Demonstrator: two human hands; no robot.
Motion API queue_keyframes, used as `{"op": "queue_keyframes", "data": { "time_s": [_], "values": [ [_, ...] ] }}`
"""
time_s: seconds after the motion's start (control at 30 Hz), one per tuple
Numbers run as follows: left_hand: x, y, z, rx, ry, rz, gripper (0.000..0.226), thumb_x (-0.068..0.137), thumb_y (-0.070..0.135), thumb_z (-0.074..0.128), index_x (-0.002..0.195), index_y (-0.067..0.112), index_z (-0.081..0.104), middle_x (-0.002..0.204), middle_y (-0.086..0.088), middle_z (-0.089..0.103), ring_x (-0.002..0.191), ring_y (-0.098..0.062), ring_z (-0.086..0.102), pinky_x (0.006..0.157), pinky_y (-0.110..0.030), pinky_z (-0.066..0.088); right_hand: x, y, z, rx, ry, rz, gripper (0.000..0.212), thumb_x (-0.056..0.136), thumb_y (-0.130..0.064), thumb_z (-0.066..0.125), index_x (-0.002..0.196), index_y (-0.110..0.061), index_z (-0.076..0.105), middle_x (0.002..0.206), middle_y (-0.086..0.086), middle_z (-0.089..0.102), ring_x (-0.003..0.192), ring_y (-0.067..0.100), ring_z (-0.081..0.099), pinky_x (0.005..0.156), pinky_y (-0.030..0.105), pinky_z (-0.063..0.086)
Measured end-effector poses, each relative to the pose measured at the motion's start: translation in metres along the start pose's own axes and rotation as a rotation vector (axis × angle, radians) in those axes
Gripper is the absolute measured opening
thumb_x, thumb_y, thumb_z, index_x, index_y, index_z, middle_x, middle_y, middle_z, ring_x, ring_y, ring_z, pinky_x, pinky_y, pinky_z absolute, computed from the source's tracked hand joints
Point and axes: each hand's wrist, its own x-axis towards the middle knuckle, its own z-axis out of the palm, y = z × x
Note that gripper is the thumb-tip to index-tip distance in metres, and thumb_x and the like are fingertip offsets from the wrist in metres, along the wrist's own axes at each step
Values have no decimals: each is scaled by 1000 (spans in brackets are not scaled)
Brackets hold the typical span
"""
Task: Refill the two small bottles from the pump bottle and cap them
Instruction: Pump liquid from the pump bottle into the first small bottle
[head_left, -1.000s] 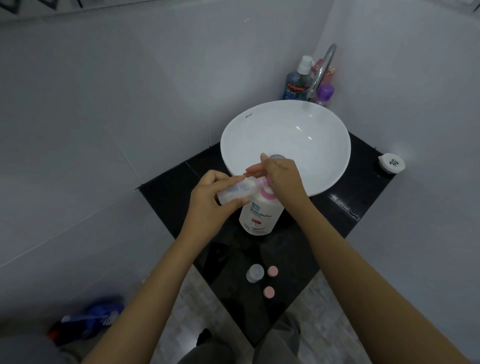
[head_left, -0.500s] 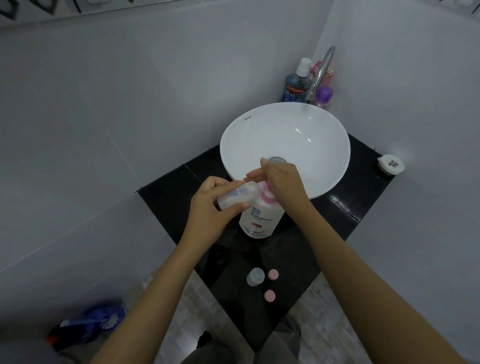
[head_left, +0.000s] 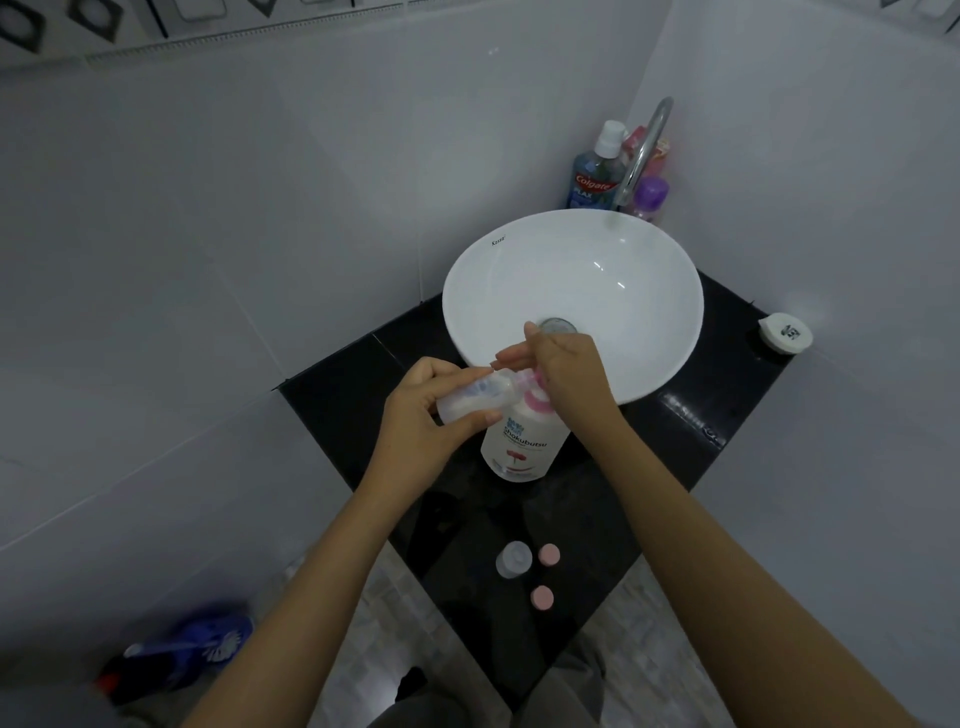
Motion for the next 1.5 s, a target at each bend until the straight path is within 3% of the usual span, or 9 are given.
{"op": "queue_keyframes", "data": {
  "time_s": [0.13,0.3,0.43,0.57,0.73,1.0,1.2,1.4,1.5],
  "values": [
    [-2,-4,0,1,-31,-47,41,73,19,77,110,31,64,95,7,54,87,9,51,78,-5,44,-2,6,2,-30,3,26,44,99,-26,43,83,0,74,79,9,72,57,2,59,56,14,43],
    [0,1,-2,-21,-25,-37,40,74,20,76,111,29,64,97,7,56,89,6,54,79,-6,45,-1,-2,-4,39,5,-85,38,96,-26,50,84,1,74,75,11,74,73,19,71,75,26,55],
    [4,2,-4,-24,-39,-34,39,73,20,76,108,32,64,98,9,56,91,8,53,79,-5,45,0,3,0,-27,101,-128,42,98,-24,45,80,-2,76,68,-1,71,66,5,65,67,11,49],
    [4,-2,-4,-8,-70,-65,39,73,18,77,107,32,64,100,3,56,89,9,53,77,-4,44,-2,13,6,-106,114,-136,43,99,-21,43,82,1,76,80,14,73,72,11,63,77,23,48],
    [4,0,-4,-29,-52,-46,39,73,24,76,106,40,62,100,6,57,92,5,54,80,-6,46,3,2,-4,-48,41,-119,39,97,-30,49,87,-3,76,79,3,74,66,-6,66,58,1,45],
    [4,-8,-4,-22,-78,-87,40,73,19,77,105,39,64,101,6,56,92,4,54,78,-9,47,0,15,6,-91,114,-123,43,99,-22,44,81,1,76,68,2,69,61,-3,61,72,19,46],
    [4,1,-5,-57,-58,-69,37,69,34,75,101,46,62,101,9,56,95,3,54,79,-8,47,4,5,0,-79,109,-192,39,97,-27,49,82,-3,77,69,-4,70,63,-10,63,61,-1,42],
    [5,-2,-5,-53,-87,-77,40,72,19,77,103,39,64,101,5,56,94,1,55,78,-11,48,-1,16,5,-77,126,-146,40,99,-24,44,86,-4,77,75,2,70,64,-5,60,71,13,46],
    [4,-1,-5,-56,-87,-102,38,73,18,77,105,35,65,103,1,57,98,-8,56,80,-20,50,-1,14,4,-81,101,-141,40,98,-23,46,85,-1,77,75,3,70,64,-7,60,67,7,44]
  ]
}}
